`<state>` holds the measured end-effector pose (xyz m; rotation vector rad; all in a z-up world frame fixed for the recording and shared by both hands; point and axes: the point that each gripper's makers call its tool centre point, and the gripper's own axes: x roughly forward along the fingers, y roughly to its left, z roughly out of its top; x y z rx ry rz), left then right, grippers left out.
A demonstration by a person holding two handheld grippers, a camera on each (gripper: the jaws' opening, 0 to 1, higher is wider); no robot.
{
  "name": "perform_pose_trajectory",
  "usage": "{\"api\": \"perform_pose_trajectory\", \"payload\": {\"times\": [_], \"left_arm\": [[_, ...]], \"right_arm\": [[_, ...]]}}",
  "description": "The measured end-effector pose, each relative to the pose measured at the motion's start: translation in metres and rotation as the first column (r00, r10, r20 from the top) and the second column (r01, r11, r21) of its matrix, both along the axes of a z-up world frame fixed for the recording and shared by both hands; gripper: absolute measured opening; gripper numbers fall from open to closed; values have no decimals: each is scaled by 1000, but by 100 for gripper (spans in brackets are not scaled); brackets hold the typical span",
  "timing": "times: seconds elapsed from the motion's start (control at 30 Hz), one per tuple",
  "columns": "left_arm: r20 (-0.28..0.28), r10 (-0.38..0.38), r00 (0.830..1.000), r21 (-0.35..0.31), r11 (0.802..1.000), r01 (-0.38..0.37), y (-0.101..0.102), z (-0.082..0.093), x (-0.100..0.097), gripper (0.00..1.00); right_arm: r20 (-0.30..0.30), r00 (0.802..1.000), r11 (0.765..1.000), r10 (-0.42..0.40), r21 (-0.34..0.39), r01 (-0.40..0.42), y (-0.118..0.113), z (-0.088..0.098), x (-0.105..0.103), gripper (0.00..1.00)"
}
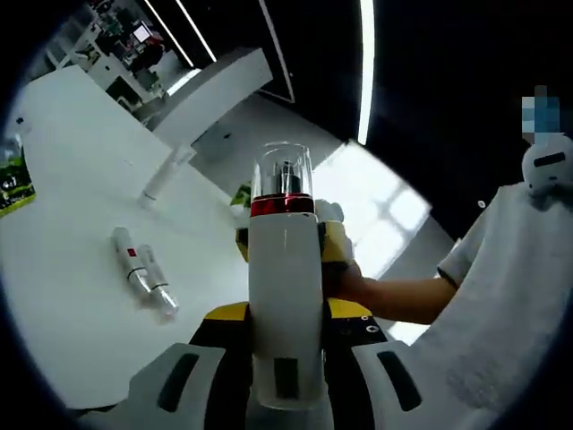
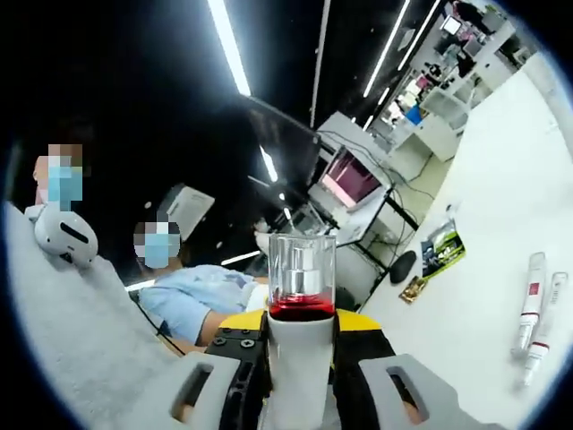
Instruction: Arrange the skincare products in the storage area until every visible bottle or jar stands upright without overlapping.
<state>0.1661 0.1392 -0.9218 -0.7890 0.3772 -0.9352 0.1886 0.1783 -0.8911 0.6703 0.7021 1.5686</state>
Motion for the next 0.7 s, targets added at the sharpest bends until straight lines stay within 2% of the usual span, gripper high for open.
{"api": "perform_pose_trajectory", "payload": {"times": [0.03,0.1,0.17,0.27,0.37,0.47,0.53,0.57,0.6,0.63,0.7], "left_arm": [[-1,14,1000,11,1000,-14,2,-2,2,25],[16,51,999,81,995,-52,6,-8,6,25],[-4,60,998,94,994,-60,6,-12,7,25],[5,98,995,126,987,-97,11,-14,11,25],[9,147,989,187,971,-146,20,-22,17,25],[8,169,986,231,959,-166,22,-27,19,25],[11,183,983,249,952,-180,23,-28,19,25],[35,216,976,292,932,-216,28,-29,22,25],[47,225,973,308,924,-228,29,-30,22,25],[57,234,970,328,914,-240,31,-31,23,25],[73,250,966,412,874,-257,34,-39,24,25]], "right_arm": [[-6,1000,1000,-14,-15,13,2,-2,2,21],[-7,1000,998,-31,-47,30,6,-7,4,22],[-2,999,996,-45,-83,44,8,-11,6,23],[8,997,990,-83,-111,83,11,-12,9,24],[21,988,971,-151,-184,152,11,-23,18,24],[45,981,956,-191,-216,196,14,-25,18,25],[38,974,943,-224,-244,226,15,-28,20,25],[40,971,937,-238,-253,240,16,-28,21,25],[40,967,931,-253,-261,254,16,-29,21,25],[41,961,918,-274,-287,274,16,-31,22,25],[50,948,883,-315,-351,312,15,-41,25,24]]}}
